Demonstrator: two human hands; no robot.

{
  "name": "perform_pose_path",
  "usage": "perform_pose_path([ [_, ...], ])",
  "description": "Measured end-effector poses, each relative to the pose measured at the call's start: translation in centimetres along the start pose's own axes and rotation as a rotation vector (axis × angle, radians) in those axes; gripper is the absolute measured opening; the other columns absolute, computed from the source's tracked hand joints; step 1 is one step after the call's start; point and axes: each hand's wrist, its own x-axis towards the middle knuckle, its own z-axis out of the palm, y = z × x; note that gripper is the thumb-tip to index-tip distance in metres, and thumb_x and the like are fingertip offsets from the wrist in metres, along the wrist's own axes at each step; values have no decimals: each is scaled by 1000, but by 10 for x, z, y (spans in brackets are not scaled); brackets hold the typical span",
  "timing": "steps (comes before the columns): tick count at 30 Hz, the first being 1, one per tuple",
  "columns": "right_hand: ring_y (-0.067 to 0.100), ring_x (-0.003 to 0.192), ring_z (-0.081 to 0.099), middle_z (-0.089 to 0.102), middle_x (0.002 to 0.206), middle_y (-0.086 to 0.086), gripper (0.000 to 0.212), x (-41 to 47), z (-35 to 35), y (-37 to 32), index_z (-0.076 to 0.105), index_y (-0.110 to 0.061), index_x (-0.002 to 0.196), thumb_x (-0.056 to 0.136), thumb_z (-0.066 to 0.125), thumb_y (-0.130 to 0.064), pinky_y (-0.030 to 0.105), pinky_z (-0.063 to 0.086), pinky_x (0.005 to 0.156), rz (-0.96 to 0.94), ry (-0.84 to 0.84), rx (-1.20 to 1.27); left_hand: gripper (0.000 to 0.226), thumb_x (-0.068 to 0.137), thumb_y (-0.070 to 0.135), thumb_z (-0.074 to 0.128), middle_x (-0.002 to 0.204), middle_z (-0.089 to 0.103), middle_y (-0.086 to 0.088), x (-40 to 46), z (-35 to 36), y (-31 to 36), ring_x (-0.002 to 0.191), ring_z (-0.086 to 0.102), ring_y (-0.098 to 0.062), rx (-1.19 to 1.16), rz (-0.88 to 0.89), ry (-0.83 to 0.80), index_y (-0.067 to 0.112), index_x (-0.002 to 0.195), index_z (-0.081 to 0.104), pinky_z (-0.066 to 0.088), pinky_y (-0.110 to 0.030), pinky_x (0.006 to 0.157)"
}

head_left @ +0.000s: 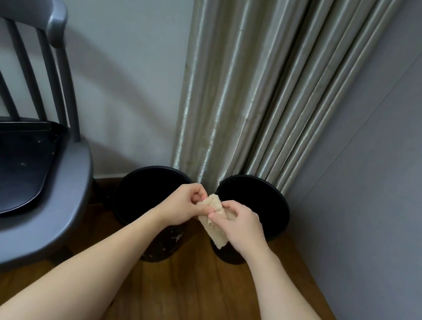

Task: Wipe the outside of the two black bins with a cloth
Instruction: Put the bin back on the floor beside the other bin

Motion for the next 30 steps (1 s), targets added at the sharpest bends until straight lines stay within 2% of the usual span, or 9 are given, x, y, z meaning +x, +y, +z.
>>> perform_pose_path([
  [3, 5, 83, 62, 68, 88, -16, 18, -2, -1, 0, 72, -39, 103, 91, 59, -43, 26, 55, 65, -47, 34, -16, 28, 78, 16, 89, 72, 69, 0, 1, -6, 6, 68, 61, -9, 47, -3, 3, 17, 90, 63, 50, -28, 70],
  [7, 8, 71, 60, 63, 72, -9, 25, -2, -4, 1, 66, -32, 77, 95, 51, -24, 21, 42, 56, -81, 63, -39, 28, 78, 19, 88, 74, 72, 14, 1, -17, 10, 74, 67, 1, 155, 2, -15, 34, 94, 71, 54, -23, 79],
  [11, 8, 78, 58, 61, 82, -9, 23, 0, -6, 1, 64, -26, 88, 98, 45, -17, 23, 42, 60, -81, 82, -58, 24, 81, 21, 86, 90, 73, 14, -1, -24, 17, 84, 66, 6, 271, 25, -49, 40, 84, 71, 48, -12, 72],
  [14, 10, 79, 56, 59, 85, -6, 25, 0, -6, -2, 60, -26, 90, 99, 41, -14, 24, 41, 60, -82, 109, -9, 19, 85, 17, 82, 99, 74, 7, -3, -22, 24, 92, 68, -5, 285, 37, -60, 31, 85, 69, 56, -28, 80],
  [16, 13, 77, 54, 58, 85, -2, 27, 2, -6, -5, 57, -25, 86, 99, 38, -12, 25, 40, 60, -44, 117, 60, 17, 87, 12, 78, 93, 73, 6, -5, -20, 29, 87, 69, -11, 251, 51, -87, 25, 87, 67, 57, -33, 79],
  [19, 13, 77, 50, 57, 83, -1, 27, 7, -11, -13, 60, -16, 81, 94, 38, -4, 27, 38, 62, 22, 130, 261, 22, 88, 6, 74, 75, 60, 13, -6, -20, 38, 70, 56, -3, 220, 86, -134, 25, 85, 64, 50, -27, 69],
  [22, 14, 86, 54, 59, 92, 0, 25, 9, -15, -17, 61, -17, 90, 93, 42, 0, 29, 44, 70, 83, 156, 428, 27, 89, 2, 72, 76, 59, 17, -6, -23, 46, 71, 54, -3, 155, 110, -170, 28, 88, 65, 47, -22, 69],
  [25, 26, 101, 60, 62, 105, 9, 20, 10, -15, -18, 58, -17, 103, 98, 46, -2, 44, 53, 88, 135, 163, 624, 27, 89, 2, 74, 79, 64, 23, -8, -24, 54, 76, 61, 2, 104, 141, -132, 29, 90, 68, 50, -20, 73],
  [30, 35, 97, 69, 69, 106, 22, 17, 9, -16, -22, 59, -3, 112, 98, 50, 1, 49, 58, 85, 164, -21, 906, 48, 83, -2, 79, 95, 65, 2, -6, -21, 63, 89, 65, -9, 88, 228, -88, 35, 111, 68, 56, -27, 86],
])
